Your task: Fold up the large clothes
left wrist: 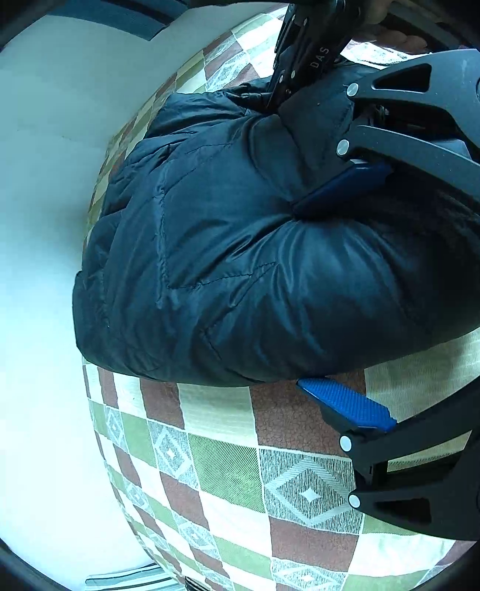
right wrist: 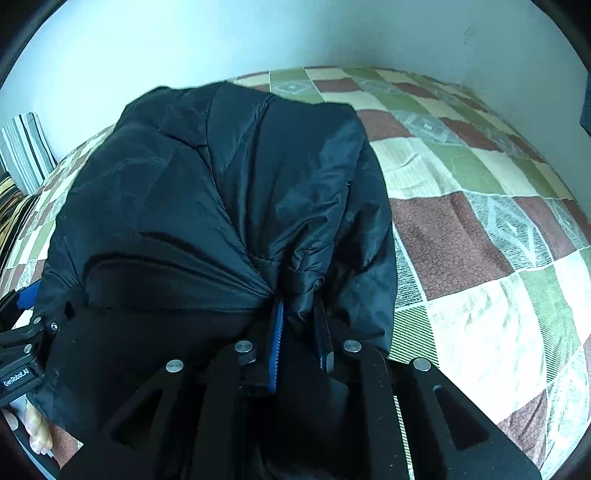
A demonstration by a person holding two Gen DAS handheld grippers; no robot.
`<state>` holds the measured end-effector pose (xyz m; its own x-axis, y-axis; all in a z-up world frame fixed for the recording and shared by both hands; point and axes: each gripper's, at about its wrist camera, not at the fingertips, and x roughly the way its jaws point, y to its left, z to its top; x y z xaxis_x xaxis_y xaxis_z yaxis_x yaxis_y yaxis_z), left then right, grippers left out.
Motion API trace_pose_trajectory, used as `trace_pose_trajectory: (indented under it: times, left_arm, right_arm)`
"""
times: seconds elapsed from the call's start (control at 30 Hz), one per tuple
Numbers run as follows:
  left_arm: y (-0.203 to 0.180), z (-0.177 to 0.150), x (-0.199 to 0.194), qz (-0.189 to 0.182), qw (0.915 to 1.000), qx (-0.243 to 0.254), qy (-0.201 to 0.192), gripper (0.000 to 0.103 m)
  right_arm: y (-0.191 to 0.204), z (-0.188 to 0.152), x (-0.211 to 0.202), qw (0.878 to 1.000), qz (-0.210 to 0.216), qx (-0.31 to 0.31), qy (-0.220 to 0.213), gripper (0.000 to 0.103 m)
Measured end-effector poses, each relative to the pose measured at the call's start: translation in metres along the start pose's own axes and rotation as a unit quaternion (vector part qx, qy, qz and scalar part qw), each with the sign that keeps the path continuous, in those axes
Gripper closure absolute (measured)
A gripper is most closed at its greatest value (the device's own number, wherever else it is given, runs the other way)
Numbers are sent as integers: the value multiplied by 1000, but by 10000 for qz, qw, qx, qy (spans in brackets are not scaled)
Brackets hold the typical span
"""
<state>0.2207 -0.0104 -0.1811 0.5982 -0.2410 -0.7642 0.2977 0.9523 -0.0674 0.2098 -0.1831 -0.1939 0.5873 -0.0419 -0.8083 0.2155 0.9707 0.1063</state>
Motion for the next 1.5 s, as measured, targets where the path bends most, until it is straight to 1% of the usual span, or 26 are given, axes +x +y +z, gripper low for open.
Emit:
trace_pose_trajectory:
  times: [0.1, 0.23, 0.33, 0.47, 0.63, 0.77, 0.87, 0.97, 1.07, 1.23, 1.3, 1.4, 1.5]
  left_arm:
    - [-2, 2, -4, 33, 10000, 40, -34, 15]
    - [-2, 5, -8, 39, 10000, 46, -18, 15]
    - [-4, 7, -13, 105, 9999, 124, -26, 15]
    - [2, 16, -24, 71, 9999, 127, -43, 15]
    - [20, 38, -36, -111, 9996, -162, -194, 15]
    - [28, 63, -30, 105, 9995, -63, -281, 16]
    - [31, 78, -15, 191, 9996, -45, -224, 16]
    - [31, 85, 0, 255, 9996, 10, -114, 17]
    - [28, 88, 19, 292, 9995, 70, 38, 17]
    - [23, 91, 44, 453, 9982, 171, 346, 16]
    - [21, 92, 53, 499, 9975, 231, 450, 16]
    - [20, 94, 67, 468, 9965, 240, 653, 16]
    - [19, 93, 81, 454, 9954, 220, 817, 15]
  right_arm:
    - [4, -2, -8, 9999, -60, -60, -94, 87]
    - [2, -1, -14, 9999, -39, -30, -109, 84]
    - [2, 2, -18, 9999, -68, -45, -114, 81]
    - [3, 11, -34, 9998, -28, -57, -189, 81]
    - [7, 34, -57, 9986, 2, -157, -509, 80]
    - [13, 63, -56, 9976, 83, -217, -650, 80]
    - [18, 82, -46, 9971, 104, -297, -690, 80]
    - [21, 96, -27, 9973, 228, -377, -594, 80]
    - [23, 102, -8, 9977, 106, -495, -452, 80]
    - [15, 101, 26, 9992, 72, -383, -43, 80]
    - [11, 99, 42, 9993, 68, -323, 187, 80]
    - [9, 94, 61, 9987, 55, -275, 432, 80]
    - [5, 91, 72, 9985, 74, -143, 525, 82]
